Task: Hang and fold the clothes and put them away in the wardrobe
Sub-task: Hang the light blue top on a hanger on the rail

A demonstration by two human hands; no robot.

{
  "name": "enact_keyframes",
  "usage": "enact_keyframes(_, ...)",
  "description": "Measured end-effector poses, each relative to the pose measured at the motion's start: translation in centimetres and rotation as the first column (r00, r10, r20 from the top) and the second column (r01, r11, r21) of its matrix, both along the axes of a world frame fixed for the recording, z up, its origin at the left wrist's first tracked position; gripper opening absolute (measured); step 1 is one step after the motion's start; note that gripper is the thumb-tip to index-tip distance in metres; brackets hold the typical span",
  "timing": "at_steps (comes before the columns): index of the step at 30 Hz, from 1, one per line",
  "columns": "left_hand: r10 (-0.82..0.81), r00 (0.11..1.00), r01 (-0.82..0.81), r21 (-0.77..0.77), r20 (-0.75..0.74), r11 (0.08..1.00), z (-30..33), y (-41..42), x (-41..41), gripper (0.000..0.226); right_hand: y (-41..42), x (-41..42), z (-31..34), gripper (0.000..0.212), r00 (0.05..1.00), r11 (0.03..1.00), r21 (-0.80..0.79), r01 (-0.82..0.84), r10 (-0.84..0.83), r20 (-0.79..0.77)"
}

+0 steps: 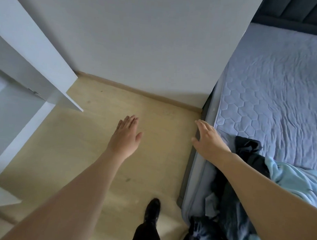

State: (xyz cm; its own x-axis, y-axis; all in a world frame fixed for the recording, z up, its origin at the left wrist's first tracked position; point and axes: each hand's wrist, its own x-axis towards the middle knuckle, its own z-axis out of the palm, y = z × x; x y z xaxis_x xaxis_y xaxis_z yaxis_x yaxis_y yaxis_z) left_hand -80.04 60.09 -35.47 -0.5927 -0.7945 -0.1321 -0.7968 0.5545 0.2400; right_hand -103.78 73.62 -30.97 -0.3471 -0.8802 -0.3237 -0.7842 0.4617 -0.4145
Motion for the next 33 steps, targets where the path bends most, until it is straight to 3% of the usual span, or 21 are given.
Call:
enact_keyframes(9, 0.006, 0.997, -0.018, 0.143, 0.08, 0.99, -4.8, 13.7, -10.5, 0.061, 13.1, -10.7, -5.3, 0.051, 0.999, 0.998, 0.061, 0.013, -0.015, 0.033)
enact_keyframes(17, -0.013, 0.995, -0.008, 0.21, 0.099, 0.978, -6.6, 28.6, -22.3, 0.061, 27.4, -23.5, -7.6, 0.061, 0.996, 0.98, 0.191, 0.049, -0.063, 0.066)
enact_keyframes(24, -0.049, 0.995, 0.025, 0.246, 0.09, 0.969, -9.7, 35.4, -29.2, 0.053, 35.1, -30.5, -10.2, 0.07, 0.986, 0.918, 0.366, 0.152, -0.167, 0.01)
enact_keyframes(28, -0.117, 0.989, 0.07, 0.403, 0.093, 0.912, -13.1, 38.9, -34.1, 0.055, 38.6, -33.2, -13.9, 0.071, 0.989, 0.89, 0.432, 0.143, -0.145, -0.028)
enact_keyframes(31, -0.182, 0.981, 0.101, 0.612, 0.073, 0.784, -15.9, 41.9, -37.5, 0.064, 41.5, -34.2, -17.6, 0.089, 0.995, 0.828, 0.552, 0.096, -0.072, -0.066)
enact_keyframes(33, -0.206, 0.978, 0.141, 0.605, 0.038, 0.783, -18.1, 43.3, -39.7, 0.069, 42.7, -34.5, -20.3, 0.109, 0.991, 0.82, 0.556, 0.133, -0.125, -0.052)
